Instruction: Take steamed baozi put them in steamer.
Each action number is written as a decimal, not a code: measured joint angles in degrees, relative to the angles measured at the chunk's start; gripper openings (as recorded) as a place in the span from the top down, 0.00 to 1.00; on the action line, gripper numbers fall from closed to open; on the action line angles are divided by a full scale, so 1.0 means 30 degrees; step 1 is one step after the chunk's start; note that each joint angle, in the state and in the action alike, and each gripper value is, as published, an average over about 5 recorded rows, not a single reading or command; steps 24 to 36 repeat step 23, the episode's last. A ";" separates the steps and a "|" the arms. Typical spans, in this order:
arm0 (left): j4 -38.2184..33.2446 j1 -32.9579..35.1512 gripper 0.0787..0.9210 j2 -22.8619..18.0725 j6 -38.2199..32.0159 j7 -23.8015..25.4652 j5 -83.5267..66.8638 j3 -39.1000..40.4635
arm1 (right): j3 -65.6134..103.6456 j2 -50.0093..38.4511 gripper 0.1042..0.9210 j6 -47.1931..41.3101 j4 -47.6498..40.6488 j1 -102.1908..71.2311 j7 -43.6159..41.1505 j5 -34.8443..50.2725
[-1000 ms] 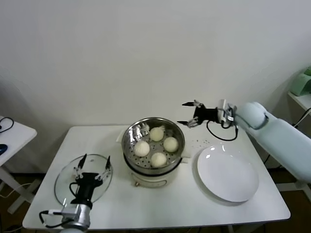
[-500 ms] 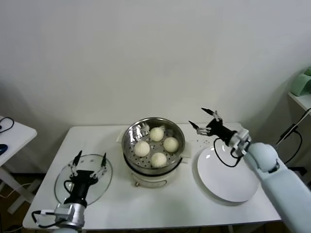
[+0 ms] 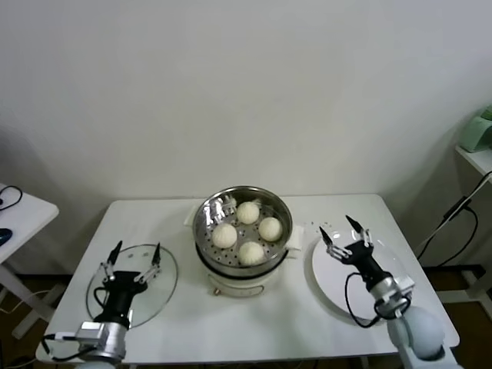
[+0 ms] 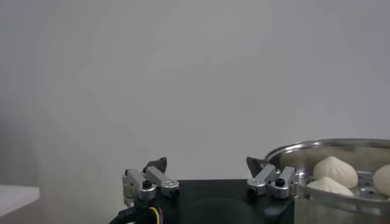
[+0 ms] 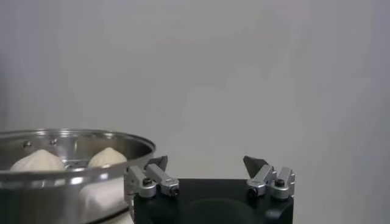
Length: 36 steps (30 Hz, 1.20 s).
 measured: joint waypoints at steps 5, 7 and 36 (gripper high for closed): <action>0.0096 0.0052 0.12 -0.0108 -0.0035 0.0220 -0.0248 -0.0187 | 0.1012 0.1042 0.12 0.0388 0.0364 -0.1732 0.0151 0.0119; 0.0155 0.0013 0.12 -0.0151 -0.0024 0.0342 -0.0343 -0.0263 | 0.1303 0.1294 0.12 0.0494 0.0440 -0.2237 0.0196 0.0234; 0.0163 -0.0046 0.12 -0.0468 0.0136 0.1117 -0.0911 -0.0931 | 0.1958 0.2471 0.12 0.0798 0.1019 -0.3794 0.0353 0.0685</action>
